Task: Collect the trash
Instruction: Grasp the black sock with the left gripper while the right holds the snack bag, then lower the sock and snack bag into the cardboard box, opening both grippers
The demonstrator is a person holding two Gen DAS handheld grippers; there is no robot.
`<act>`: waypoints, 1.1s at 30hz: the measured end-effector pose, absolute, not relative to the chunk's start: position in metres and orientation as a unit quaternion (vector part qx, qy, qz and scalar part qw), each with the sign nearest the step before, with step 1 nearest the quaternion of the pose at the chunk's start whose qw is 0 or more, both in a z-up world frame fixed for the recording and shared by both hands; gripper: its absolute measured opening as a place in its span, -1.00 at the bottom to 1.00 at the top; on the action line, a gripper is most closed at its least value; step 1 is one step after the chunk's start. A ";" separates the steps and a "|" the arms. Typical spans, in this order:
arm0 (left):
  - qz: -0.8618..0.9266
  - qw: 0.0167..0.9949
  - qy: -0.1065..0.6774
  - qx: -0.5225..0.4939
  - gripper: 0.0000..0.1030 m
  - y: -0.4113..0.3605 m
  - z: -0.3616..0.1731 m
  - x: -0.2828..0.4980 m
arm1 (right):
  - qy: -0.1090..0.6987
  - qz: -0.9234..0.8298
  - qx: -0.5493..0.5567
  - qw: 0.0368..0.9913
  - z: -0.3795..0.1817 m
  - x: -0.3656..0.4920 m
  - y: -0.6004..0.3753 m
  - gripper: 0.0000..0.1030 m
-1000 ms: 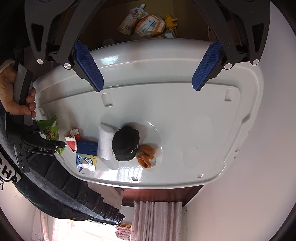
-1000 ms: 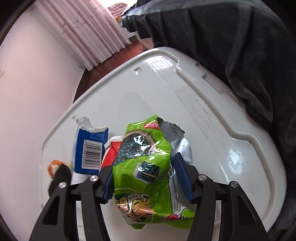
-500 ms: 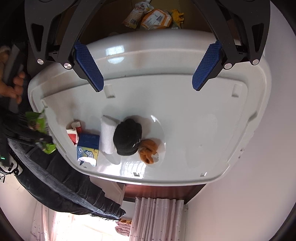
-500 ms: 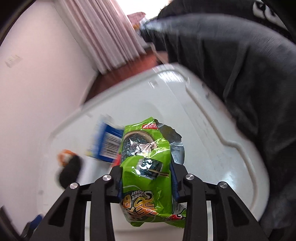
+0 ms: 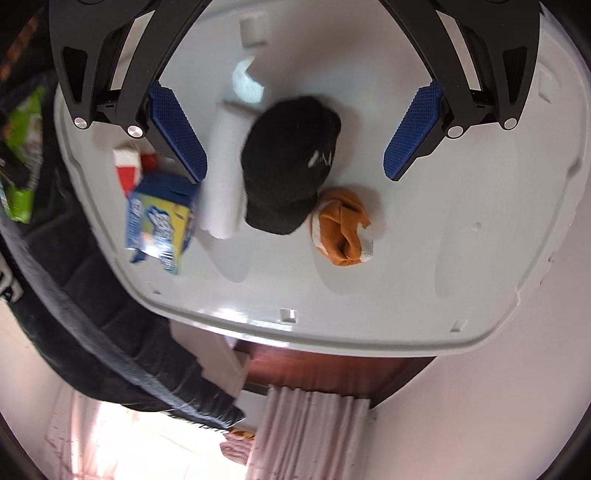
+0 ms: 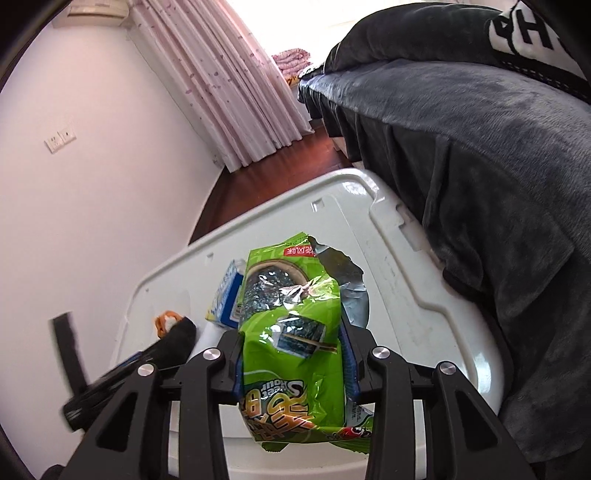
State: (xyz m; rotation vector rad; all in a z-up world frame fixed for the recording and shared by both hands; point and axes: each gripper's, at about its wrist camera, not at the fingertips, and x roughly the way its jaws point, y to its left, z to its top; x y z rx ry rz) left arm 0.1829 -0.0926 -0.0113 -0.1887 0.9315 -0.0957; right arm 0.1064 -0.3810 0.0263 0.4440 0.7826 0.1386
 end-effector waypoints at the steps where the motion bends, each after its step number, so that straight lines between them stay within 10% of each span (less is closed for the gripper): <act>1: -0.049 0.886 0.452 -0.091 0.82 -0.095 -0.014 0.188 | 0.377 0.069 0.219 0.897 0.028 0.106 -0.383 -0.25; 11: -0.027 0.874 0.474 -0.109 0.76 -0.095 -0.044 0.207 | 0.385 0.084 0.220 0.892 0.024 0.113 -0.381 -0.25; 14: -0.028 0.876 0.471 -0.099 -0.07 -0.091 -0.041 0.201 | 0.387 0.080 0.221 0.892 0.022 0.116 -0.382 -0.25; 33: -0.048 0.906 0.415 -0.073 -0.16 -0.073 0.033 0.080 | 0.381 0.097 0.218 0.893 0.027 0.106 -0.375 -0.26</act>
